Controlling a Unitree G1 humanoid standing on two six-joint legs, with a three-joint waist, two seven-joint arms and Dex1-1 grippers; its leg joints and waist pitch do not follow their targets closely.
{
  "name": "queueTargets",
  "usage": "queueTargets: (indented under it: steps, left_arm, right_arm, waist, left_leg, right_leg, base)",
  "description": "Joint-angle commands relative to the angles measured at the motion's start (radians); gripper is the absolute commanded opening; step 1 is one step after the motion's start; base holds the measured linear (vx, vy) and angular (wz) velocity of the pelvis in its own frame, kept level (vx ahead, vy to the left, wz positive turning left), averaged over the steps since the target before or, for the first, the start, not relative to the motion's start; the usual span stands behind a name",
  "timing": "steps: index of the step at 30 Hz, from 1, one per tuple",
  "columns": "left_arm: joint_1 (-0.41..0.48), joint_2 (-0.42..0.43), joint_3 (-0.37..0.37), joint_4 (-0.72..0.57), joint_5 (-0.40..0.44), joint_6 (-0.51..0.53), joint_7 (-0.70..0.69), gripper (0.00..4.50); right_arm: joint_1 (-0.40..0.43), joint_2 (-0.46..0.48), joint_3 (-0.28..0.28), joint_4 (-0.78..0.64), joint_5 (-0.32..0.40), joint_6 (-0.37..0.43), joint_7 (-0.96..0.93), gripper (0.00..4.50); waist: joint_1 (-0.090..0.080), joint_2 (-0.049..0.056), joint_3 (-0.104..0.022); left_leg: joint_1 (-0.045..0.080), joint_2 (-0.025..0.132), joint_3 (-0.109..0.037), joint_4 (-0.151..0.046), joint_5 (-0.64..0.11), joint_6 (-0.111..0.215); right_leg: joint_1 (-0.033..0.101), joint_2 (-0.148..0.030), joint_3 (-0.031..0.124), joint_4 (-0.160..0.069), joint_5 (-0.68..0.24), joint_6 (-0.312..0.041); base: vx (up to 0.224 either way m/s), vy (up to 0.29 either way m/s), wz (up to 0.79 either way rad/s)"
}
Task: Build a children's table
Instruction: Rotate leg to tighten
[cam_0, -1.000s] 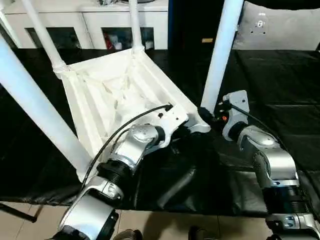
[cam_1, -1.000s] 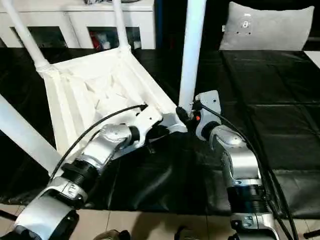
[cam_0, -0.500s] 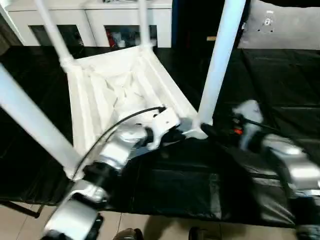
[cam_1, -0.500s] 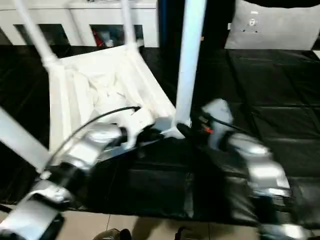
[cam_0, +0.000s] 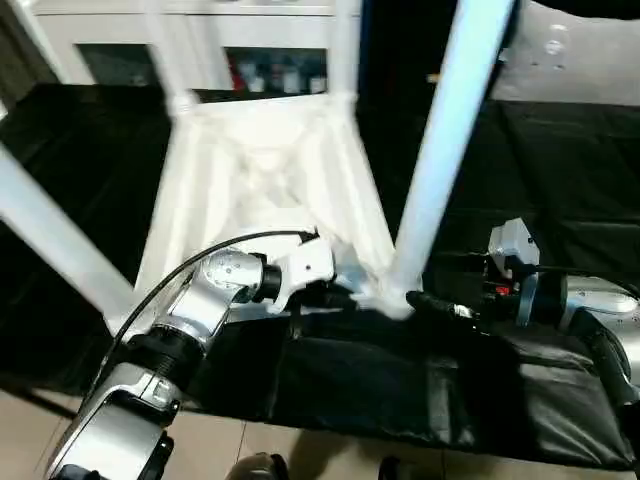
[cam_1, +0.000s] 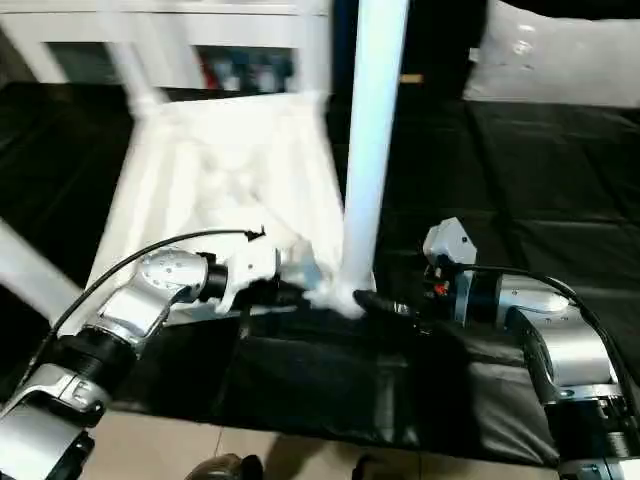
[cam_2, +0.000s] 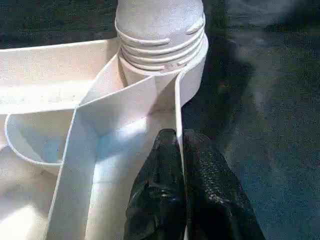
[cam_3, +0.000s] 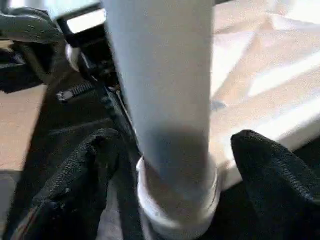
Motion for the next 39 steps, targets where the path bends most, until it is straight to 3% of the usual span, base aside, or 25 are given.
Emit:
queueTargets:
  steps: [1,5,13,16,18,25,26,28,29,32,35,37,38,39]
  left_arm:
    - [0.006,0.004,-0.03,-0.034,-0.012,-0.026,-0.055,0.0]
    - [0.01,0.01,-0.039,-0.046,-0.023,-0.025,-0.083,0.0]
    - [0.017,0.012,-0.042,-0.061,-0.032,-0.017,-0.115,0.0]
    - [0.016,0.014,-0.043,-0.06,-0.033,-0.018,-0.116,0.0]
    - [0.017,0.015,-0.043,-0.06,-0.034,-0.018,-0.116,0.0]
    - [0.023,0.003,-0.022,-0.058,-0.045,0.014,-0.092,0.0]
    - [0.015,-0.027,0.008,-0.055,-0.056,0.065,-0.027,0.0]
    - [0.015,-0.027,0.008,-0.055,-0.056,0.065,-0.027,0.0]
    - [0.008,-0.054,0.03,-0.054,-0.06,0.111,0.035,0.0]
    - [-0.008,-0.083,0.039,-0.041,-0.038,0.141,0.118,0.0]
    - [-0.05,-0.139,0.045,0.005,0.01,0.167,0.259,0.0]
    - [-0.096,-0.21,0.064,0.059,0.034,0.212,0.402,0.0]
    - [-0.115,-0.241,0.069,0.084,0.041,0.223,0.455,0.0]
    - [-0.129,-0.264,0.07,0.104,0.053,0.219,0.502,0.0]
  right_arm:
    - [-0.01,-0.019,0.022,-0.008,0.025,0.019,0.043,3.62]
    - [-0.012,-0.028,0.037,-0.005,0.035,0.036,0.07,3.28]
    - [-0.022,-0.014,0.05,0.014,0.022,0.026,0.073,2.53]
    - [-0.025,-0.015,0.056,0.017,0.023,0.027,0.075,2.41]
    - [-0.026,-0.015,0.058,0.017,0.024,0.029,0.076,2.08]
    - [-0.01,0.003,0.062,-0.013,0.035,0.066,0.053,1.92]
    - [-0.001,0.036,0.074,-0.041,-0.004,0.104,-0.056,1.92]
    - [-0.001,0.036,0.074,-0.041,-0.004,0.104,-0.056,1.92]
    - [-0.004,0.09,0.076,-0.053,-0.045,0.147,-0.194,1.92]
    - [-0.023,0.172,0.057,-0.045,-0.083,0.205,-0.369,1.91]
    - [-0.057,0.271,0.028,-0.004,-0.134,0.244,-0.567,1.91]
    - [-0.091,0.343,0.013,0.038,-0.175,0.242,-0.708,1.91]
    - [-0.109,0.369,0.01,0.067,-0.199,0.222,-0.767,1.91]
    - [-0.125,0.392,0.001,0.09,-0.213,0.206,-0.815,1.91]
  waist:
    - [0.001,-0.029,-0.081]
    - [0.006,-0.03,-0.084]
    - [0.012,-0.033,-0.079]
    - [0.01,-0.033,-0.08]
    - [0.01,-0.034,-0.08]
    - [0.009,-0.034,-0.079]
    - [0.01,-0.027,-0.077]
    - [0.004,-0.031,-0.074]
    - [-0.003,-0.029,-0.069]
    - [-0.025,-0.03,-0.064]
    - [-0.049,-0.031,-0.059]
    - [-0.061,-0.03,-0.057]
    - [-0.067,-0.028,-0.056]
    - [-0.072,-0.026,-0.057]
  left_leg:
    - [0.016,0.062,-0.02,-0.055,-0.167,0.119]
    - [0.012,0.061,-0.019,-0.05,-0.155,0.126]
    - [0.008,0.057,-0.022,-0.048,-0.196,0.094]
    - [0.008,0.058,-0.023,-0.048,-0.198,0.089]
    - [0.008,0.058,-0.023,-0.048,-0.191,0.091]
    - [0.008,0.056,-0.021,-0.047,-0.187,0.097]
    - [0.007,0.056,-0.022,-0.047,-0.189,0.095]
    - [0.007,0.054,-0.024,-0.051,-0.203,0.082]
    - [0.008,0.053,-0.025,-0.054,-0.22,0.068]
    - [0.005,0.046,-0.033,-0.061,-0.278,0.035]
    - [0.015,0.038,-0.035,-0.059,-0.332,0.014]
    - [0.015,0.035,-0.036,-0.057,-0.346,0.009]
    - [0.027,0.033,-0.036,-0.054,-0.369,0.004]
    - [0.023,0.033,-0.041,-0.055,-0.374,0.002]
  right_leg:
    - [0.053,-0.06,0.04,-0.051,-0.298,-0.222]
    - [0.053,-0.062,0.04,-0.044,-0.258,-0.238]
    - [0.051,-0.065,0.041,-0.052,-0.38,-0.192]
    - [0.049,-0.063,0.041,-0.052,-0.379,-0.189]
    - [0.049,-0.062,0.041,-0.049,-0.357,-0.197]
    - [0.05,-0.061,0.042,-0.048,-0.332,-0.209]
    - [0.049,-0.062,0.042,-0.049,-0.343,-0.205]
    - [0.05,-0.061,0.039,-0.053,-0.378,-0.191]
    - [0.047,-0.059,0.04,-0.058,-0.413,-0.179]
    - [0.048,-0.059,0.032,-0.07,-0.52,-0.137]
    - [0.038,-0.057,0.027,-0.087,-0.616,-0.096]
    - [0.035,-0.056,0.023,-0.096,-0.651,-0.074]
    - [0.026,-0.055,0.018,-0.105,-0.675,-0.069]
    - [0.033,-0.056,0.013,-0.106,-0.674,-0.063]
  base:
    - [0.0,0.0,0.0]
    - [0.0,0.0,0.0]
    - [0.0,0.0,0.0]
    - [0.0,0.0,0.0]
    - [0.0,0.0,0.0]
    - [0.0,0.0,0.0]
    - [0.0,0.0,0.0]
    - [0.0,0.0,0.0]
    - [0.0,0.0,0.0]
    - [0.0,0.0,0.0]
    - [0.0,0.0,0.0]
    - [0.0,0.0,0.0]
    - [0.0,0.0,0.0]
    - [0.0,0.0,0.0]
